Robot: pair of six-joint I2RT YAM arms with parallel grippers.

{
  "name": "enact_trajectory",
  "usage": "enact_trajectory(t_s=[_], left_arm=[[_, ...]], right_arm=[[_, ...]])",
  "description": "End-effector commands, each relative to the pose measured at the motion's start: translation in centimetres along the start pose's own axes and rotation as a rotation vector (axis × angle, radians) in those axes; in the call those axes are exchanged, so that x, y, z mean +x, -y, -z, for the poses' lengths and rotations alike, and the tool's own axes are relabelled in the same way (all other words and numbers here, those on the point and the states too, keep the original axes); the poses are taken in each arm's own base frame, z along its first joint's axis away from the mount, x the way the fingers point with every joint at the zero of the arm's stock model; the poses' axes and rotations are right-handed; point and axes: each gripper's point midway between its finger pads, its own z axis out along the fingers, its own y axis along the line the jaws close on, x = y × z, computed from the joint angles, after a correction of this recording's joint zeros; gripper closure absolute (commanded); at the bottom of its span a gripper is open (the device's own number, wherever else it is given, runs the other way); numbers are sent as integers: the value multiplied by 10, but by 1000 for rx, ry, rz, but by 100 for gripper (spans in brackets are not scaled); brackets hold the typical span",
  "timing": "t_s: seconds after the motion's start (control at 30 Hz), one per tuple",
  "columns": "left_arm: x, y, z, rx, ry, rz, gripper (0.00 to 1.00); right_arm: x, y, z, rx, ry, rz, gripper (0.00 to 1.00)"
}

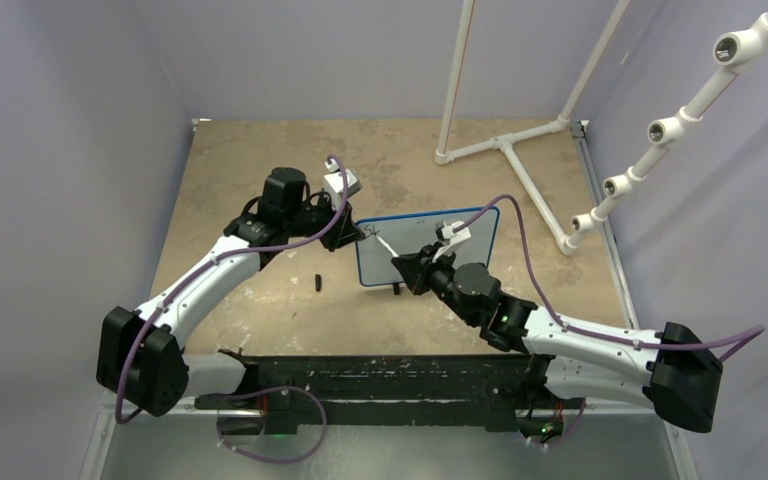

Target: Write a sentence on the whiteboard

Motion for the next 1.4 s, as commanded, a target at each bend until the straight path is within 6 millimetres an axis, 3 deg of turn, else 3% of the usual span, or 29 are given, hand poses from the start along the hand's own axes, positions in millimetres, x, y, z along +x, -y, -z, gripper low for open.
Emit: enact_trajectory(t_s=[0.0,0.43,0.67,1.0,1.37], left_arm=[[-4,-3,5,-26,14,-51,100],[-4,-4,5,-28,15,-50,100],[-5,-4,5,-31,16,-51,100],[-5,-4,5,-29,17,-52,100],[-4,-3,5,-27,15,-51,100]], right_arm=[[2,5,1,18,-3,-12,100],[5,8,4,30,-11,-17,100],[-5,12,8,50,20,-22,100],[-22,-1,18,-35,80,-27,100],[-19,-1,9,-18,73,-15,100]])
